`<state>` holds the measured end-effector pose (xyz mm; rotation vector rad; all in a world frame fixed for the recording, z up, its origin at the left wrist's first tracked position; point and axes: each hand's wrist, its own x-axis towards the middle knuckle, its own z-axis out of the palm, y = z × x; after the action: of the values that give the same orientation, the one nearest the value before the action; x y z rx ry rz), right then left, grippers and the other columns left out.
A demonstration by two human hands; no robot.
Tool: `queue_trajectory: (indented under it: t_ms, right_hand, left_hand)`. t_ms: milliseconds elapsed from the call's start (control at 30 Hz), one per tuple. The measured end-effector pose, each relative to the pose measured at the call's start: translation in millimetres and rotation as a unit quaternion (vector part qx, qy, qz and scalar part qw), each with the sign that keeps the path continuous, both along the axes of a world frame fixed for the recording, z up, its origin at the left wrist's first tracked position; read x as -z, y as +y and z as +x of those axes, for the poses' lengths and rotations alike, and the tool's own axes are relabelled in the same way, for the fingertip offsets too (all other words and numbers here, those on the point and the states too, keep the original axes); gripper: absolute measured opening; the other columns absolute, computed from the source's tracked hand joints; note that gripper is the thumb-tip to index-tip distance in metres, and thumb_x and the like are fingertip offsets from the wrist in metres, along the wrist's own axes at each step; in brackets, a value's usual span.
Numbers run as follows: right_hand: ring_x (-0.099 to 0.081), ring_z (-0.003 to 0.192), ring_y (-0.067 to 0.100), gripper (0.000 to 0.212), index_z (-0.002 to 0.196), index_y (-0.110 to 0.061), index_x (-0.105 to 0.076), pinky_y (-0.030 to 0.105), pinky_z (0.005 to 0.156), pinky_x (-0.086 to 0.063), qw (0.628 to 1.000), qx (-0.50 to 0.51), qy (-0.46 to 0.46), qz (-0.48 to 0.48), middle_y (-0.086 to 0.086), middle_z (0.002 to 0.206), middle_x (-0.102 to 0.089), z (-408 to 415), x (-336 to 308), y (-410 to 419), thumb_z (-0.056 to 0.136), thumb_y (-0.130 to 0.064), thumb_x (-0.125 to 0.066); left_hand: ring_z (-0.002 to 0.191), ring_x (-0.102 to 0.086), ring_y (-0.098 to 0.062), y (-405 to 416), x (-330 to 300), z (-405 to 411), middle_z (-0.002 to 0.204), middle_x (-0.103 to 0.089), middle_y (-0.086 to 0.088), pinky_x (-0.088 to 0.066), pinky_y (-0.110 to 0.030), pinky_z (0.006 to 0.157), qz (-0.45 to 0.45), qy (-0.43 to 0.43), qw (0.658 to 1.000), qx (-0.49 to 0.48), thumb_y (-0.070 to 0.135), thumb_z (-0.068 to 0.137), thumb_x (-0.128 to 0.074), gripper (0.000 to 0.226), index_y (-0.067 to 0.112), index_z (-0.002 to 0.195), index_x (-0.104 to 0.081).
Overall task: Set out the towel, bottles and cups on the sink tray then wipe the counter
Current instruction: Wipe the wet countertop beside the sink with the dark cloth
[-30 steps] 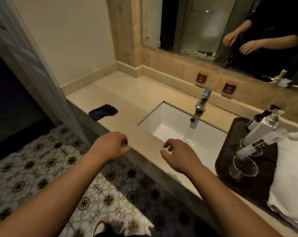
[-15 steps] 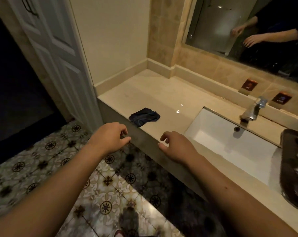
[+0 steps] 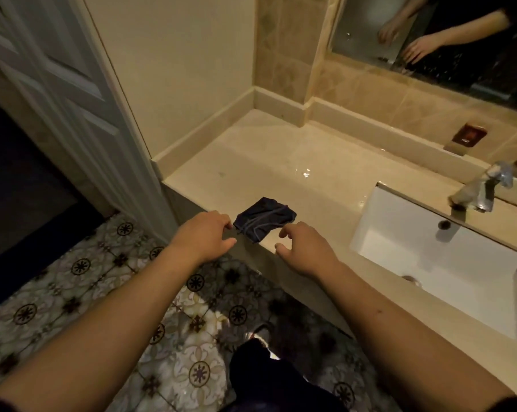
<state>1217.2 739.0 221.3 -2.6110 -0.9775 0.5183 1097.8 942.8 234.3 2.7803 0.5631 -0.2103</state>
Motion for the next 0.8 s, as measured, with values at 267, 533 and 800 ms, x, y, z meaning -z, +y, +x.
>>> queue_trajectory:
  t_ms: [267, 533, 800]
  right_hand:
    - [-0.031, 0.141, 0.034, 0.058, 0.144, -0.009, -0.047, 0.045, 0.115, -0.033, 1.000, -0.012, -0.009, 0.015, 0.016, 0.150, -0.042, 56.1, 66.5, 77.8, 0.099, -0.045, -0.049]
    - [-0.014, 0.152, 0.040, 0.083, 0.155, -0.003, -0.029, 0.054, 0.124, -0.007, 0.999, 0.015, -0.039, 0.004, 0.018, 0.163, -0.026, 49.1, 99.0, 124.4, 0.094, -0.058, -0.040]
    - [-0.011, 0.152, 0.043, 0.076, 0.152, -0.020, -0.042, 0.055, 0.123, -0.009, 0.997, 0.061, -0.052, 0.016, 0.018, 0.165, -0.022, 66.1, 114.5, 95.3, 0.091, -0.065, -0.045]
  left_hand:
    - [0.120, -0.048, -0.027, 49.9, 36.7, 82.2, 0.131, -0.052, -0.006, -0.048, -0.045, 0.096, 0.003, 0.098, 0.995, 0.034, 0.044, 0.090, -0.063, 0.053, 0.020, 0.135, -0.050]
    - [0.152, -0.009, -0.026, 82.4, 65.8, 136.2, 0.165, -0.008, -0.006, -0.029, -0.051, 0.117, -0.004, 0.202, 0.977, 0.062, 0.047, 0.073, -0.081, 0.114, 0.025, 0.158, -0.009]
    - [0.152, 0.016, -0.030, 108.0, 87.0, 196.7, 0.166, 0.017, -0.003, -0.007, -0.064, 0.119, 0.054, 0.227, 0.959, 0.161, 0.085, 0.045, -0.073, 0.152, 0.028, 0.156, 0.014]
